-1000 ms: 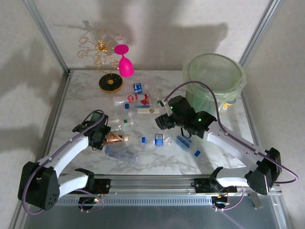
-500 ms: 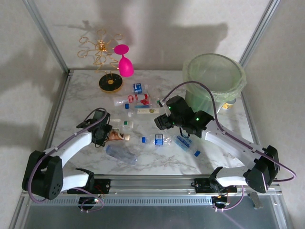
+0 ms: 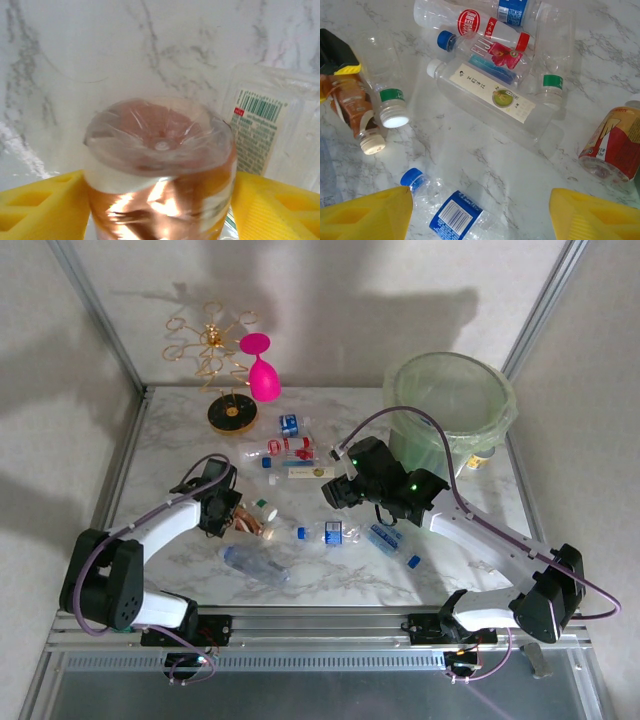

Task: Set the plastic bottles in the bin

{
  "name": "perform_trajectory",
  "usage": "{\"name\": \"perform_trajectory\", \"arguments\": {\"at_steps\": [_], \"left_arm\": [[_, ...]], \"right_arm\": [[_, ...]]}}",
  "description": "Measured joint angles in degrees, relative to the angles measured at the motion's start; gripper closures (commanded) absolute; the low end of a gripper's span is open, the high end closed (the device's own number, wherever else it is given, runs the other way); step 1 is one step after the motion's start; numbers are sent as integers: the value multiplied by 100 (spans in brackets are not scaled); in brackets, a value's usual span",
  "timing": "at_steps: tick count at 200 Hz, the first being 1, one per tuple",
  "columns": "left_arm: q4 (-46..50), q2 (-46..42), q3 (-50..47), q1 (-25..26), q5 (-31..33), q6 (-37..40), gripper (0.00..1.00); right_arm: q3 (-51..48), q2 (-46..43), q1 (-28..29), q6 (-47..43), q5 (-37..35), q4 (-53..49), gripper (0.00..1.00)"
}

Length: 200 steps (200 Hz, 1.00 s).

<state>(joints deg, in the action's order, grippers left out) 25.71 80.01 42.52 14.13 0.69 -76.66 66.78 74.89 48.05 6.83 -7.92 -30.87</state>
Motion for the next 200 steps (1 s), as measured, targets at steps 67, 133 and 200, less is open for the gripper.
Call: {"name": "perform_trajectory", "arguments": {"at_steps": [67,133,200], "left_arm": [[-74,17,103,0,11,170,35],[-422,273,57,0,-122,501,29],[-483,275,17,0,-153,647,42]], "right_arm": [[9,0,7,0,-2,-2,28],[9,0,50,26,0,0,28],[9,0,63,44,-2,0,28]]}}
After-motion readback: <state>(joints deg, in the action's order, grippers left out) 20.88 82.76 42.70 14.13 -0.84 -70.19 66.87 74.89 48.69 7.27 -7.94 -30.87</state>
